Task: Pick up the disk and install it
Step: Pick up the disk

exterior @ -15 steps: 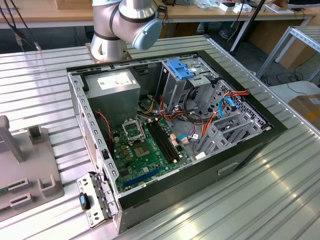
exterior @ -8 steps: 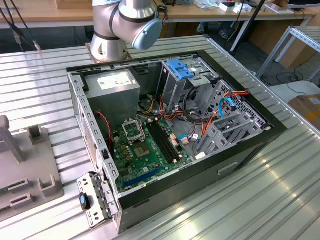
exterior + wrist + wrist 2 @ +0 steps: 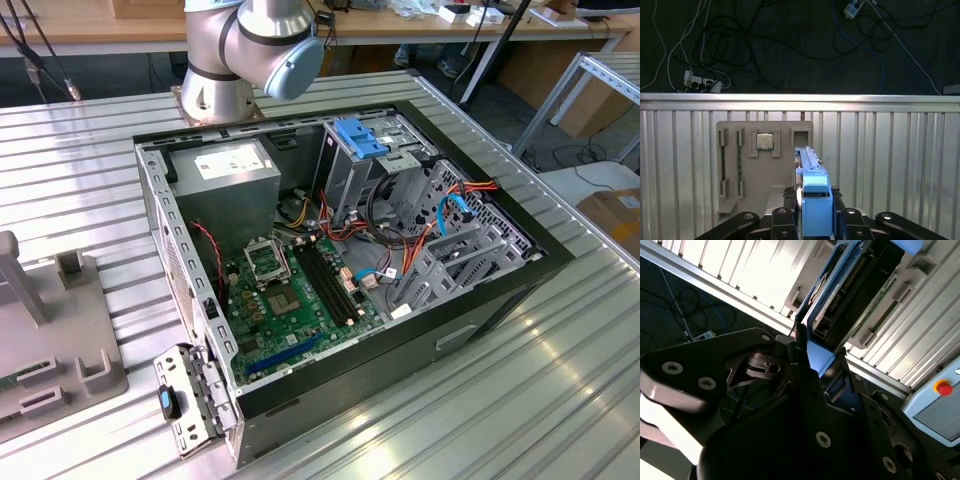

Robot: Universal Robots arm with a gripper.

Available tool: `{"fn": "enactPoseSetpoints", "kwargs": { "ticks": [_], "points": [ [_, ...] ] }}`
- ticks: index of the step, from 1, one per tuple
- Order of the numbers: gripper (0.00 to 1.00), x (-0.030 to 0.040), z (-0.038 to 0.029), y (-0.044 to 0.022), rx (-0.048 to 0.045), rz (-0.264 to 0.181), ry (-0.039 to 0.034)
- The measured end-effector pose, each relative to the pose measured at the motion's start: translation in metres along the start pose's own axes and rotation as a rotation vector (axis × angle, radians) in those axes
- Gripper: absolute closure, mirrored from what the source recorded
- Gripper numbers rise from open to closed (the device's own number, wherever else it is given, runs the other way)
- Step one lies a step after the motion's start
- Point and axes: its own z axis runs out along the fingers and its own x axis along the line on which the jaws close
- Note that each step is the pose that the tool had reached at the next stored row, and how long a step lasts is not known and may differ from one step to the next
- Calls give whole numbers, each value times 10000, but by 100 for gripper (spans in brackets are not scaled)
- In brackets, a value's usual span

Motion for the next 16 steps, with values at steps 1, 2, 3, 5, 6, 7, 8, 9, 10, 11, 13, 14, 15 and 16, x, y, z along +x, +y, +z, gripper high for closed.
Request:
{"fn": "enactPoseSetpoints", "kwargs": {
  "ticks": [1,2,3,5,6,7,8,9,10,11,13,14,15,16],
  "points": [
    [63,0,0,0,0,0,0],
    [63,0,-4,0,-1,0,1],
    [63,0,-21,-1,1,0,0],
    [63,-2,-90,-4,0,1,-5],
    [63,-2,-111,-5,1,1,-5],
    [63,-3,-161,-7,2,1,-6],
    [63,-4,-204,-9,1,1,-7],
    [63,-5,-236,-11,0,1,-7],
    [63,-6,-270,-13,0,1,-7],
    [63,-6,-305,-14,0,1,-7],
    [63,-7,-363,-17,0,1,-7],
    [63,-8,-386,-18,0,1,-8],
    [63,-8,-411,-19,0,1,-7],
    [63,-9,-448,-20,1,0,-8]
  ]
}}
